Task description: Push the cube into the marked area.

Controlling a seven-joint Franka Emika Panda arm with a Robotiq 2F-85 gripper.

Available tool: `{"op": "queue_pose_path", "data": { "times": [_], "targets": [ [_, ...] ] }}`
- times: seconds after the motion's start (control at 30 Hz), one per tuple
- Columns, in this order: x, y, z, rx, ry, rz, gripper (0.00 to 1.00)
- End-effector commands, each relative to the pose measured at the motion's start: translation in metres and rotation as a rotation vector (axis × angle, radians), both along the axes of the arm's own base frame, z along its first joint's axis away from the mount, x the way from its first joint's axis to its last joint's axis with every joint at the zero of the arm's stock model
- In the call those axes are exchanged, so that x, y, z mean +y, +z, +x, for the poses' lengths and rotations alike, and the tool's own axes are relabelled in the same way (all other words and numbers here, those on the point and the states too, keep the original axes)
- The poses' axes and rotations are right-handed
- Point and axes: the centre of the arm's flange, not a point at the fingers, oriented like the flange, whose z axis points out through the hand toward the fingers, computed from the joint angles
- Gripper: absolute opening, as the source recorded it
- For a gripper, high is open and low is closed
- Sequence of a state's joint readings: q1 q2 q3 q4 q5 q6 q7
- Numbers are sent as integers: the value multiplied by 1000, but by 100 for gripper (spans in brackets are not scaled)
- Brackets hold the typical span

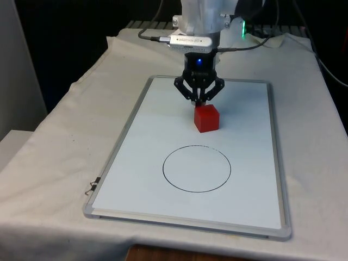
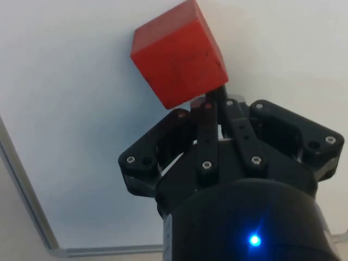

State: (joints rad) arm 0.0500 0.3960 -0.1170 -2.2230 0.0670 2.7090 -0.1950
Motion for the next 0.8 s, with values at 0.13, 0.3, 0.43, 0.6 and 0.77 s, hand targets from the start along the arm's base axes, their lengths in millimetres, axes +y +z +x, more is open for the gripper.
{"op": "queue_pose_path", "data": {
  "times": [0.13, 0.3, 0.43, 0.6, 0.77],
  "targets": [
    [7, 8, 2, -3, 0, 32, 0],
    [12, 11, 7, -10, -4, 47, 0],
    [15, 15, 13, -15, -6, 65, 0],
    [16, 17, 20, -18, -8, 85, 0],
    [20, 17, 27, -19, -11, 108, 0]
  ]
}}
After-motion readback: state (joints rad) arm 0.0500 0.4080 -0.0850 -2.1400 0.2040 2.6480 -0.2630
